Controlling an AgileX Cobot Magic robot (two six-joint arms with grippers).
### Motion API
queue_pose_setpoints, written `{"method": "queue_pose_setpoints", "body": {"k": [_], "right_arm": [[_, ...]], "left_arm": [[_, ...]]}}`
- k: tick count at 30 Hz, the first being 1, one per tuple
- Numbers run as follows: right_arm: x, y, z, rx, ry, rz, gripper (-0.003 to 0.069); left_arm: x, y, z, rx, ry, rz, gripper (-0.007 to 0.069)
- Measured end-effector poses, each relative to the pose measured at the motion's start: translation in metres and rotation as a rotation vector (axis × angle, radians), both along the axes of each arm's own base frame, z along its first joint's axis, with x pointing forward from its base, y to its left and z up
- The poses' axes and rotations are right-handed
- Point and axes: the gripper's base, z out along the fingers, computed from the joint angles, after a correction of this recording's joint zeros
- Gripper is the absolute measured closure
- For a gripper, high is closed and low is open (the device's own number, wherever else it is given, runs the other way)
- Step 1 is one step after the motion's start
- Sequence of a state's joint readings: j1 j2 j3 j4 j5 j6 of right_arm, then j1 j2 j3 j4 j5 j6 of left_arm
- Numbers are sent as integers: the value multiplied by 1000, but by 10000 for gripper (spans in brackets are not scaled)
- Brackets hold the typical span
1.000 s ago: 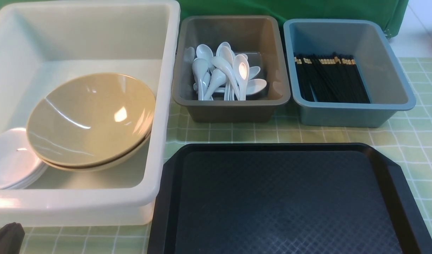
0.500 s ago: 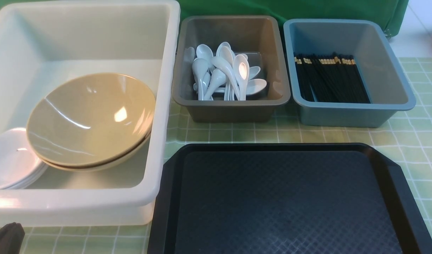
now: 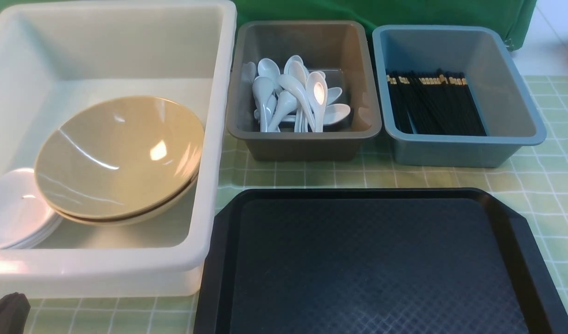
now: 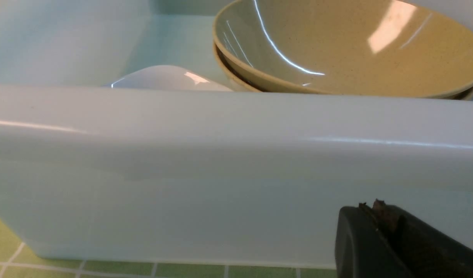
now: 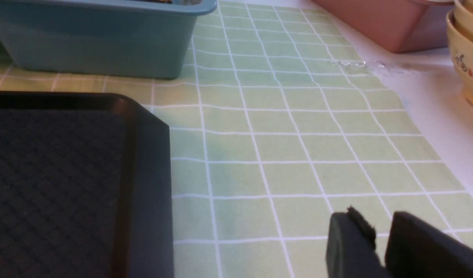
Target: On green table put chopsticks spoon bowls plates into blue grey white boxes.
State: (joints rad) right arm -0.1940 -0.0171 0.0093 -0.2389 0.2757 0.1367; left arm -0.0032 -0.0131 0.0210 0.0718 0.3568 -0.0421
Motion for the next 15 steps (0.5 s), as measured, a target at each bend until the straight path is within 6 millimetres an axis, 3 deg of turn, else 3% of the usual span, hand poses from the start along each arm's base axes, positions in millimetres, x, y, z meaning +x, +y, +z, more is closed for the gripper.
{"method": "queue_pose_setpoints", "body": {"k": [15], "right_arm": [[2, 6, 0, 0, -1, 127, 486]], "left_arm": [[0, 4, 1, 2, -23, 85, 626]]}}
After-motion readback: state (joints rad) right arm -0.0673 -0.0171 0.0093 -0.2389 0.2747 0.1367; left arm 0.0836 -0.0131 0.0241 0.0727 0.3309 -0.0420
